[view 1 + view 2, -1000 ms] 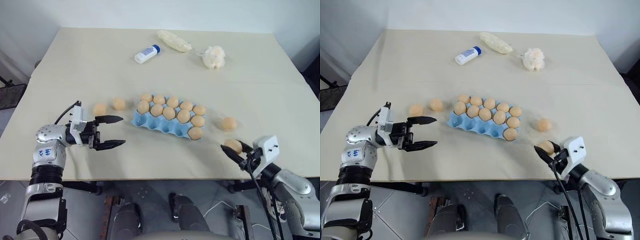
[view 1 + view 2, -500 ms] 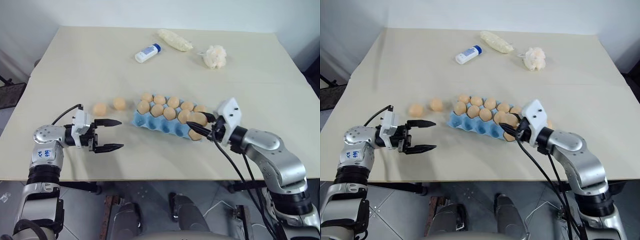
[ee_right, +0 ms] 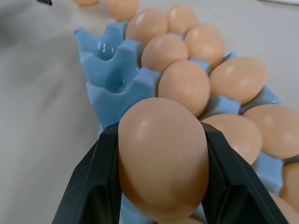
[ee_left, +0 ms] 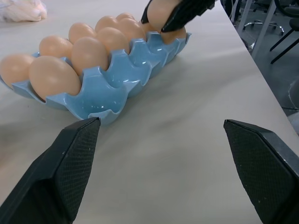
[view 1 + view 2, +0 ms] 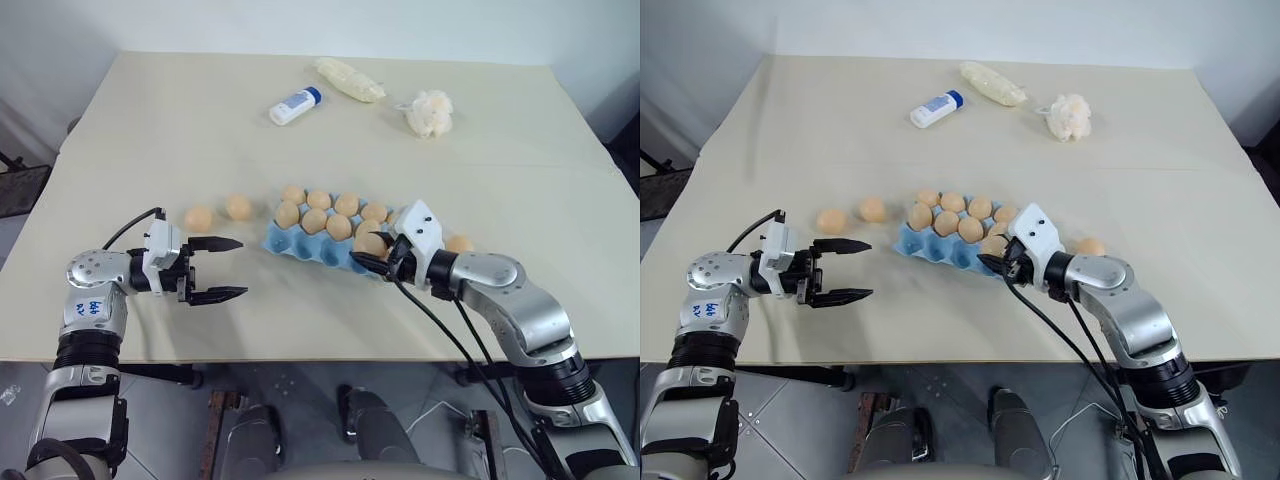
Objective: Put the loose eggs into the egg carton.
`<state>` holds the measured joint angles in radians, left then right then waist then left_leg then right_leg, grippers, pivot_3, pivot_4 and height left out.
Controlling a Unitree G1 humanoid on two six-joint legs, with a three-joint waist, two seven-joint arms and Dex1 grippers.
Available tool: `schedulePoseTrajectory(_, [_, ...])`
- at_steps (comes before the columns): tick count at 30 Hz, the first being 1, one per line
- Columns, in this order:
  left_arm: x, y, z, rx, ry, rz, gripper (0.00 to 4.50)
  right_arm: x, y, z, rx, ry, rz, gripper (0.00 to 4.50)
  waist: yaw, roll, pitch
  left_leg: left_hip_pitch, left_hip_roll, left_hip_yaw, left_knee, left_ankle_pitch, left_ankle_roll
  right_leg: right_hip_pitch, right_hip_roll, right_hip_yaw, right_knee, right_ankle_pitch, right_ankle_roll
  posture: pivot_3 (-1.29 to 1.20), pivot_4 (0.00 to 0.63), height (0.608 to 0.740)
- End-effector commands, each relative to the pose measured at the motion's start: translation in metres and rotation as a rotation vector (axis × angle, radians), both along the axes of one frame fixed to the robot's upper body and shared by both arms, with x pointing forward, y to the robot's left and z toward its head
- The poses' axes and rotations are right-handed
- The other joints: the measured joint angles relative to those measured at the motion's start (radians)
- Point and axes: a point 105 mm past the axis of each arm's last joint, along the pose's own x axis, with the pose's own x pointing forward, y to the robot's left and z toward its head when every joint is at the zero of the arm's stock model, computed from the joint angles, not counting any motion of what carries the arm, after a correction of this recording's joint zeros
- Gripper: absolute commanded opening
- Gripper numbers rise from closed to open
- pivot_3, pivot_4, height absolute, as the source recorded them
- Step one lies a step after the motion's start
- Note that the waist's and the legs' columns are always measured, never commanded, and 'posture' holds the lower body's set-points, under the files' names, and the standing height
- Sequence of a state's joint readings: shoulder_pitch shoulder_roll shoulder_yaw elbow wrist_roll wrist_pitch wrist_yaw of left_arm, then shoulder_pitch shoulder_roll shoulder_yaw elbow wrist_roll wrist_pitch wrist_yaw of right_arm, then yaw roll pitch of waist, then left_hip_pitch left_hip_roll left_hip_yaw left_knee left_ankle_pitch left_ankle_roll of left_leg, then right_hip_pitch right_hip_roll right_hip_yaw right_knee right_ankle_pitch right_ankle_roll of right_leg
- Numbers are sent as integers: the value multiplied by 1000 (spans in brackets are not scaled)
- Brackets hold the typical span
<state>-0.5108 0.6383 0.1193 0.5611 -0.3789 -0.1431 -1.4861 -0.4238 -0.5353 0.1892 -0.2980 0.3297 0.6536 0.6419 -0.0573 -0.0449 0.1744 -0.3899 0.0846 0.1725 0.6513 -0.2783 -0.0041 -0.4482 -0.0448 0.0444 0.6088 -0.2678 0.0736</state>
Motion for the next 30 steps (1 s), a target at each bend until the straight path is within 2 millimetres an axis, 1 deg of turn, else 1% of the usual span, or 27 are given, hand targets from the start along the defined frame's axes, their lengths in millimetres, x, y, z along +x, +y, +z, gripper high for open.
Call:
schedulePoseTrajectory(1, [0, 2, 10, -6, -48, 2, 4500, 6, 0, 7, -7, -42, -19, 2609, 0, 0, 0, 0, 0, 0, 0, 0, 0, 0, 0, 0, 0, 0, 0, 0, 150, 740])
schedulePoseTrajectory(6, [-1, 1, 10, -9, -46, -3, 4500, 7, 1, 12, 8, -54, -25, 4281, 1, 0, 0, 0, 0, 0, 0, 0, 0, 0, 0, 0, 0, 0, 0, 0, 150, 740])
schedulePoseTrajectory(7, [-1, 1, 10, -9, -46, -4, 4500, 7, 1, 13, 9, -56, -25, 4482, 1, 0, 0, 0, 0, 0, 0, 0, 0, 0, 0, 0, 0, 0, 0, 0, 150, 740])
schedulePoseTrajectory(10, [-2, 2, 9, -8, -41, -5, 4500, 4, -1, 20, 20, -71, -24, 4482, 1, 0, 0, 0, 0, 0, 0, 0, 0, 0, 0, 0, 0, 0, 0, 0, 150, 740])
schedulePoseTrajectory(14, [-3, 1, 4, -8, -33, -5, 4500, -6, -4, 40, 62, -105, 9, 4482, 1, 0, 0, 0, 0, 0, 0, 0, 0, -1, 0, 0, 0, 0, 0, 0, 150, 740])
schedulePoseTrajectory(17, [-3, -1, 2, -13, -29, -6, 4500, -13, -16, 56, 94, -123, 13, 4482, 3, 0, 0, -1, 0, 0, 0, 0, -1, -1, 0, -1, 0, 0, 0, 0, 150, 740])
schedulePoseTrajectory(19, [-4, -1, 1, -14, -28, -6, 4500, -17, -22, 60, 101, -125, 6, 4482, 3, 0, 0, -1, 0, 0, 0, 0, -1, -1, 0, -1, 0, 0, 0, 0, 150, 740])
schedulePoseTrajectory(21, [-4, -1, 1, -16, -27, -3, 4500, -25, -38, 61, 97, -118, -16, 4482, 4, 0, 0, -1, 0, 0, -1, 0, -1, -1, 0, -1, 0, 0, 0, 0, 150, 740])
schedulePoseTrajectory(23, [-4, 0, 1, -18, -27, -1, 4500, -31, -48, 60, 92, -113, -33, 4482, 6, 0, 0, -1, 0, -1, -2, -1, -1, -1, 0, -2, -1, 0, 0, 0, 150, 740])
schedulePoseTrajectory(25, [-4, 0, 1, -20, -27, -1, 4500, -38, -61, 56, 85, -106, -62, 4482, 7, 0, 0, -1, 0, -1, -2, -1, -1, -1, 0, -2, -2, 0, 0, 0, 150, 740])
schedulePoseTrajectory(27, [-4, 0, 2, -25, -29, -1, 4500, -49, -75, 52, 84, -101, -82, 4482, 8, 0, 0, -1, 0, -1, -2, -1, -1, 0, 0, -2, -2, 1, 1, 0, 150, 740])
schedulePoseTrajectory(28, [-3, 0, 2, -28, -31, 0, 4500, -55, -83, 48, 90, -96, -98, 4482, 9, 0, 0, -1, 0, -1, -2, -1, -1, 0, 0, -2, -2, 1, 2, 0, 150, 740])
schedulePoseTrajectory(29, [-2, -1, 3, -35, -33, 3, 4500, -65, -100, 39, 108, -81, -139, 4482, 12, 0, 0, -1, 0, -1, -2, -1, -1, 0, 0, -2, -2, 1, 3, 0, 150, 740])
schedulePoseTrajectory(30, [-2, -1, 3, -39, -34, 4, 4500, -72, -112, 33, 117, -71, -169, 4482, 18, 0, 0, -1, 0, -2, -2, -1, -1, 0, 0, -3, -3, 1, 3, 0, 150, 740])
